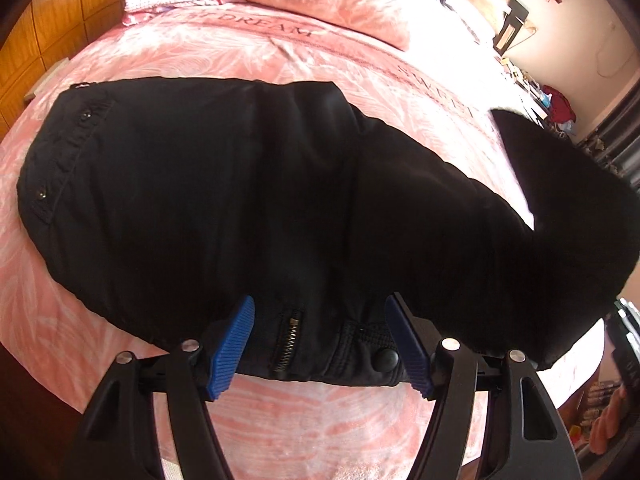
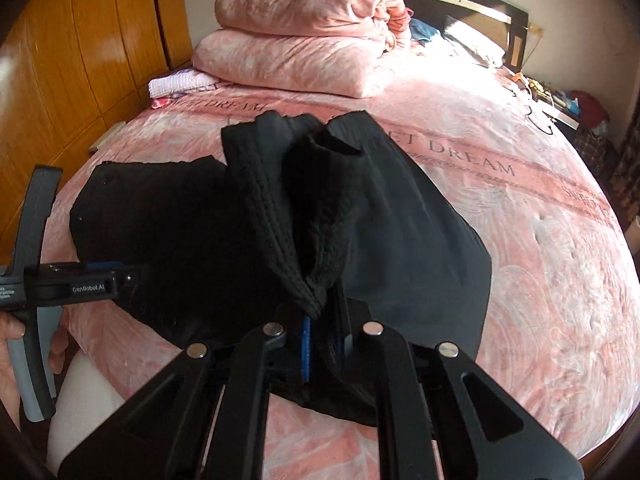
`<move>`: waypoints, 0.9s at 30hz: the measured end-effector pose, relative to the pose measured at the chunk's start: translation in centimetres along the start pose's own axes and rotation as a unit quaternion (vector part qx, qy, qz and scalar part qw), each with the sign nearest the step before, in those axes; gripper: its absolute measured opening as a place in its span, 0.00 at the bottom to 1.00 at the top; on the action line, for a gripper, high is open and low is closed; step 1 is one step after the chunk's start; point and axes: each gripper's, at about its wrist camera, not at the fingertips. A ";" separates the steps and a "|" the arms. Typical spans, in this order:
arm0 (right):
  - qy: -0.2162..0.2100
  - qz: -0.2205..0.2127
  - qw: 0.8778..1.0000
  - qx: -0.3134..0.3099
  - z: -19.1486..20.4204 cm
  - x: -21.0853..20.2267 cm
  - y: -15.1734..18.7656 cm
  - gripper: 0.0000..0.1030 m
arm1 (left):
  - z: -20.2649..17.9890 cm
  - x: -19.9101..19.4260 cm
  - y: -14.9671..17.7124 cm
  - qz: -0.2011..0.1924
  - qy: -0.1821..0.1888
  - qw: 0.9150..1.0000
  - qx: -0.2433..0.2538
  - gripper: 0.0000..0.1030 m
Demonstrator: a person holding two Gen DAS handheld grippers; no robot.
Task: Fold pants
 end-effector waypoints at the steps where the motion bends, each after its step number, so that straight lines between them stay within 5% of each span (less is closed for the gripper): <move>1: -0.007 0.012 1.000 -0.007 0.8 0.9 0.3 0.08 | 0.5 -0.2 0.0 -0.002 -0.002 1.000 -0.004 0.67; 8: 0.000 0.049 0.997 -0.054 4.5 4.2 2.6 0.10 | 2.5 -0.1 -0.5 0.002 -0.002 1.000 -0.018 0.67; 14: -0.017 0.067 0.996 -0.062 5.0 5.3 4.1 0.39 | 3.0 0.6 -0.8 0.014 0.003 1.000 -0.028 0.68; 16: -0.052 0.067 0.995 -0.054 5.3 4.7 4.3 0.66 | 3.0 0.7 -0.8 0.016 0.003 0.999 -0.028 0.68; 19: -0.092 0.053 0.994 -0.039 5.6 3.4 4.3 0.64 | 2.9 0.7 -0.7 0.016 0.000 1.000 -0.023 0.69; 27: -0.059 0.031 0.996 -0.051 6.9 3.4 2.8 0.61 | 2.9 0.6 -0.7 0.016 -0.002 1.000 -0.020 0.71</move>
Point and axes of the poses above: each gripper's, at about its wrist camera, not at the fingertips, and x roughly the way its jaws point, z to its left, y to its underside, and after that the axes turned 3 degrees about -z, right-handed
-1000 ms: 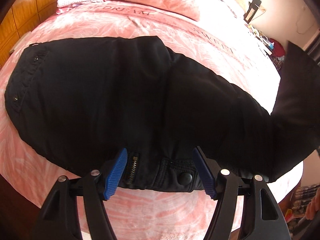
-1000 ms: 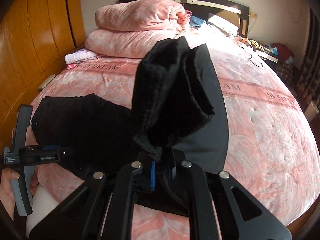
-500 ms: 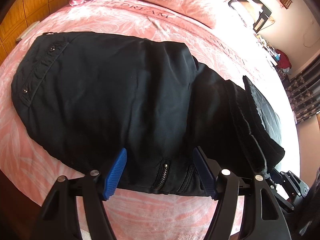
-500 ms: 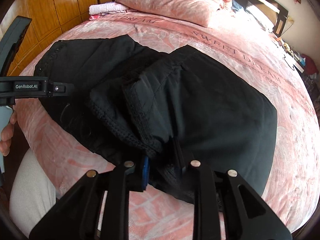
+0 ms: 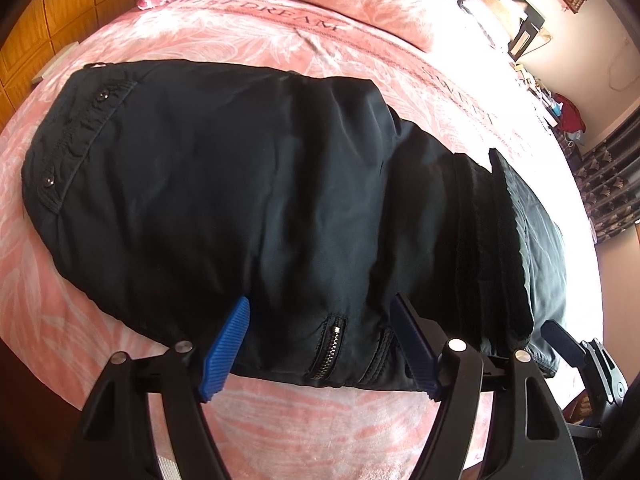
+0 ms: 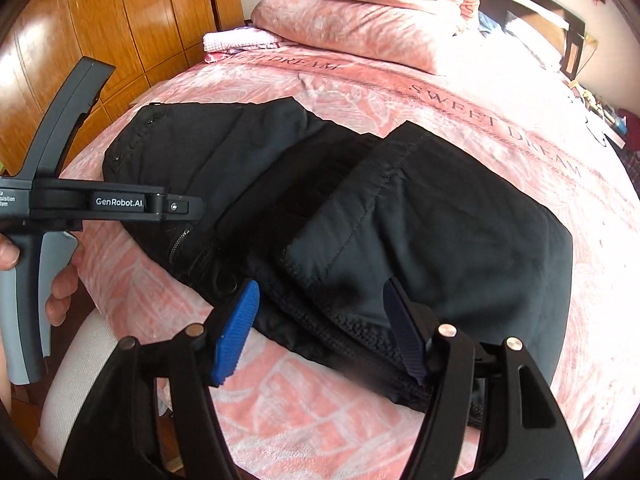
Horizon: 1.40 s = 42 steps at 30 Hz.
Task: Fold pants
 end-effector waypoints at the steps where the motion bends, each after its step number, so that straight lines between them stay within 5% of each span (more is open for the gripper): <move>1: 0.000 0.003 1.000 0.001 0.1 0.4 -0.1 0.55 | 0.0 0.0 0.0 0.000 -0.001 1.000 0.001 0.72; 5: -0.003 0.029 0.999 0.025 -0.6 2.4 -0.1 0.18 | 0.1 -0.1 0.2 -0.001 -0.015 1.000 0.008 0.74; 7: -0.018 0.037 0.998 0.042 -1.0 2.8 -0.1 0.14 | 0.1 -0.1 0.2 -0.002 -0.027 0.999 0.019 0.75; 13: -0.083 0.031 0.995 0.034 -0.1 1.5 0.1 0.14 | 0.3 -0.4 0.0 -0.002 -0.048 0.998 0.047 0.76; 18: -0.079 0.057 0.995 0.022 0.8 3.6 1.1 0.15 | 0.6 -0.2 -0.2 0.002 -0.049 0.998 0.045 0.78; 20: -0.087 0.057 0.994 0.033 0.5 3.9 1.3 0.19 | 0.6 0.0 -0.2 0.008 -0.047 0.998 0.044 0.78; 22: -0.108 0.053 0.992 0.044 0.1 3.3 1.3 0.40 | 0.6 0.2 -0.2 0.011 -0.048 0.998 0.048 0.78; 28: -0.142 0.025 0.986 0.078 -1.4 0.2 0.9 0.40 | 0.5 0.0 -0.3 0.007 -0.053 0.997 0.060 0.79; 33: -0.109 0.004 0.989 0.101 -3.0 -0.5 -0.5 0.40 | -0.1 -0.1 -0.2 0.001 -0.065 0.995 0.079 0.81; 38: -0.084 0.063 0.991 0.082 -1.8 3.8 -0.1 0.40 | -0.2 0.6 -0.1 0.010 -0.067 0.994 0.080 0.81; 42: -0.071 0.064 0.993 0.072 -1.3 4.1 0.1 0.40 | 0.4 1.2 0.0 0.019 -0.074 0.994 0.082 0.81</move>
Point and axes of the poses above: each gripper's, at about its wrist camera, not at the fingertips, and x roughly the way its jaws point, z to its left, y to its underside, and after that the axes turned 3 degrees about -z, right-handed
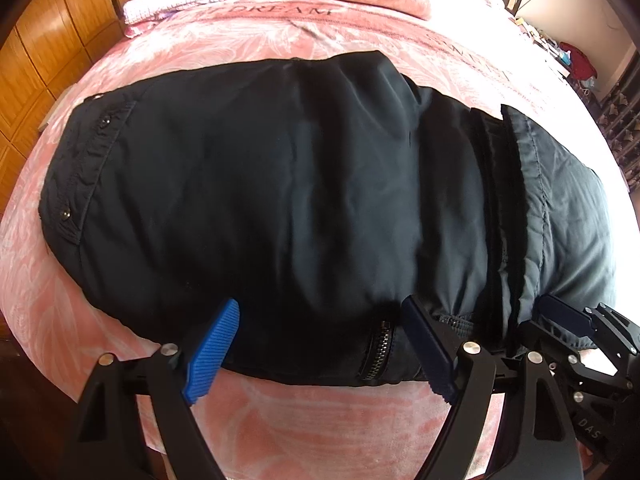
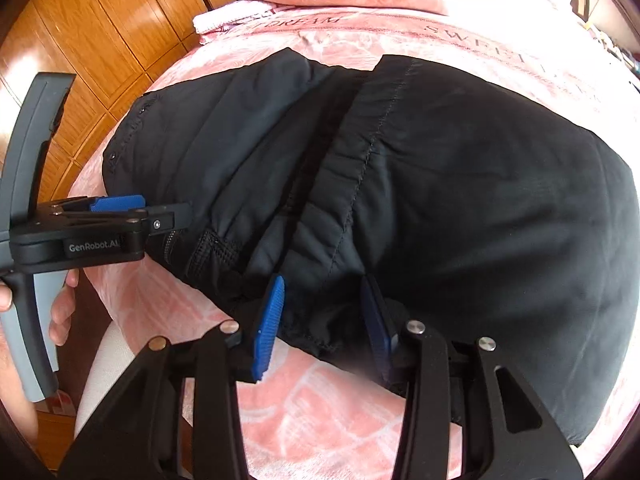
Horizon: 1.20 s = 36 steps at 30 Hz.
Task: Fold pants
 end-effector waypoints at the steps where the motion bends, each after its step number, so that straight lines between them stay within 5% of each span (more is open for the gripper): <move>1: -0.011 0.000 1.000 0.011 -0.3 -0.4 -0.1 0.40 | 0.1 0.0 -0.1 0.000 0.001 1.000 -0.002 0.81; 6: -0.047 -0.036 0.996 0.059 -2.2 -3.3 -0.1 0.40 | 3.1 -1.7 0.2 -0.014 0.012 1.000 -0.025 0.81; 12: -0.049 -0.053 0.993 0.092 -3.9 -4.4 0.1 0.43 | 11.4 -2.7 1.0 -0.009 0.024 0.991 -0.129 0.75; 14: -0.058 -0.046 0.992 0.101 -4.1 -3.8 0.0 0.40 | 13.7 -2.0 1.5 0.011 0.053 0.985 -0.164 0.66; 23: -0.083 -0.018 0.992 0.093 -2.3 -1.1 -0.4 0.37 | 19.1 1.4 3.4 0.034 0.129 0.948 -0.289 0.63; 36: -0.063 -0.010 0.994 0.083 -2.3 0.0 0.2 0.35 | 23.1 1.5 2.3 -0.013 0.154 0.923 -0.352 0.56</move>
Point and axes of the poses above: each gripper's, at about its wrist camera, not at the fingertips, and x roughly the way its jaws point, z to its left, y to its underside, and after that the axes turned 3 degrees about -z, right-handed
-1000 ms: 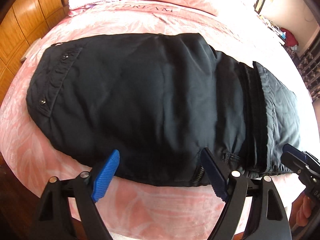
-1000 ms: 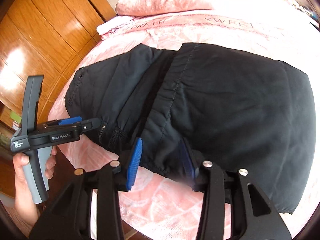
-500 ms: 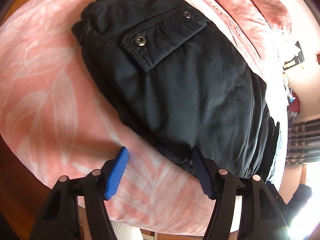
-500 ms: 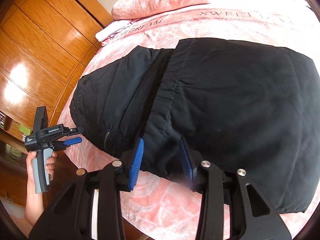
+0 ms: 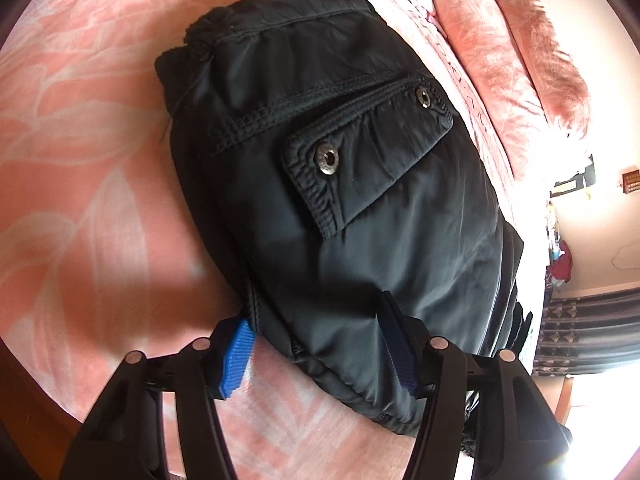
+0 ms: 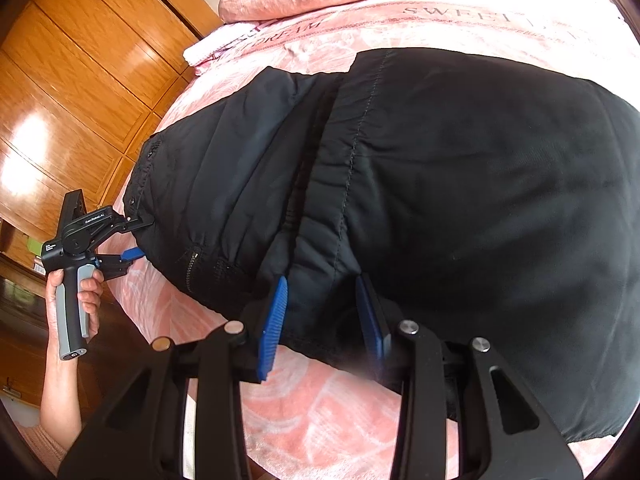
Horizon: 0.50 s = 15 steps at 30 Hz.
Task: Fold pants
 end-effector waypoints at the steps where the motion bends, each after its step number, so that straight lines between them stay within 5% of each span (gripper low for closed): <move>1: 0.002 0.000 1.000 -0.002 0.0 0.1 0.0 0.35 | 0.1 0.2 0.2 -0.007 0.006 1.000 -0.010 0.52; 6: -0.004 0.001 1.000 0.001 -0.4 -0.1 0.1 0.35 | 0.3 1.7 0.3 -0.021 0.030 0.998 -0.060 0.45; 12: -0.005 0.000 1.000 0.004 -0.5 -0.2 0.3 0.35 | -0.6 0.6 0.7 -0.041 0.011 0.998 -0.044 0.25; 15: -0.006 0.001 1.000 0.007 -0.6 -0.2 0.3 0.35 | -1.3 -0.1 1.1 -0.048 -0.008 0.998 -0.041 0.24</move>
Point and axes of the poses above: each gripper's, at about its wrist camera, not at the fingertips, and x roughly the way its jaws point, z to its left, y to its underside, and after that the axes turned 3 degrees about -z, right-handed
